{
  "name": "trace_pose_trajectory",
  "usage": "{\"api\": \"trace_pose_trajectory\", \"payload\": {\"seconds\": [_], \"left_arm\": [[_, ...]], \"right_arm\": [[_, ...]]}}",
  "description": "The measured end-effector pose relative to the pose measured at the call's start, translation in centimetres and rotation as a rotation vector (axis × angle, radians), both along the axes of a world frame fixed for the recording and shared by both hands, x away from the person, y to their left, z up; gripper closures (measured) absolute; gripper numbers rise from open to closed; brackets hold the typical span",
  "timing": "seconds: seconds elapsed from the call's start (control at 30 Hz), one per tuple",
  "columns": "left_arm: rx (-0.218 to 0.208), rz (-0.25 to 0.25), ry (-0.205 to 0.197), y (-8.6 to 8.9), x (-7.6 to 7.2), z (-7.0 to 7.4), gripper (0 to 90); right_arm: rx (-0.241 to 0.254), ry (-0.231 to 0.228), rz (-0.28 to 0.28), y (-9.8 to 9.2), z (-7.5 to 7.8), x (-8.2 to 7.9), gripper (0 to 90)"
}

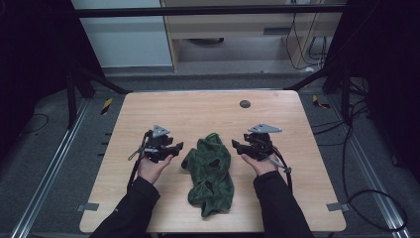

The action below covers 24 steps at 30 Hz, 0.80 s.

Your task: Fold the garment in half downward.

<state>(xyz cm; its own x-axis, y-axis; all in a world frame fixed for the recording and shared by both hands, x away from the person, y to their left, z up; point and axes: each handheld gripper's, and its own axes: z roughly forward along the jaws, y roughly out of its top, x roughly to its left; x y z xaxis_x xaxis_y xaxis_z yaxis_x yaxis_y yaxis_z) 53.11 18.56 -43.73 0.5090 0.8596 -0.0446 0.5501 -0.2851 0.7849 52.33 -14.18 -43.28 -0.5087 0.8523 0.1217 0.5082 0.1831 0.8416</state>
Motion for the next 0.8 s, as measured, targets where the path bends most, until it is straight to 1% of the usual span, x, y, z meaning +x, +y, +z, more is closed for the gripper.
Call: {"api": "trace_pose_trajectory", "payload": {"seconds": [0.17,0.23,0.33,0.4,0.43,0.5,0.53,0.57,0.6,0.7,0.8], "left_arm": [[0.009,-0.009,0.025,-1.1,0.9,-1.0,50.8],[0.02,-0.011,0.039,-1.5,1.2,-1.4,50.8],[0.024,-0.023,0.06,-2.4,1.7,-2.0,50.4],[0.034,-0.032,0.064,-2.9,1.9,-2.4,49.8],[0.044,-0.037,0.068,-3.1,1.9,-2.6,49.8],[0.045,-0.037,0.078,-3.3,2.2,-2.9,49.9],[0.046,-0.037,0.087,-3.4,2.3,-3.2,49.9],[0.056,-0.041,0.095,-3.5,2.5,-3.4,50.0],[0.058,-0.045,0.104,-3.6,2.5,-3.6,50.1],[0.08,-0.055,0.119,-3.8,2.6,-4.1,50.7],[0.085,-0.067,0.125,-4.0,2.6,-4.4,51.6]], "right_arm": [[-0.016,0.014,0.013,0.8,-0.6,0.5,45.4],[-0.015,0.02,0.022,1.2,-0.8,0.6,46.0],[-0.014,0.031,0.031,1.7,-1.0,0.9,46.5],[-0.018,0.034,0.033,2.0,-1.2,1.1,46.7],[-0.016,0.04,0.034,2.2,-1.4,1.2,47.1],[-0.027,0.056,0.045,2.6,-1.8,1.4,48.1],[-0.027,0.056,0.045,2.6,-1.8,1.4,48.1],[-0.03,0.063,0.044,2.7,-2.0,1.5,48.5],[-0.029,0.072,0.048,2.8,-2.2,1.6,48.9],[-0.035,0.096,0.053,3.0,-2.7,1.8,50.5],[-0.046,0.119,0.063,3.4,-3.4,2.0,51.6]]}}
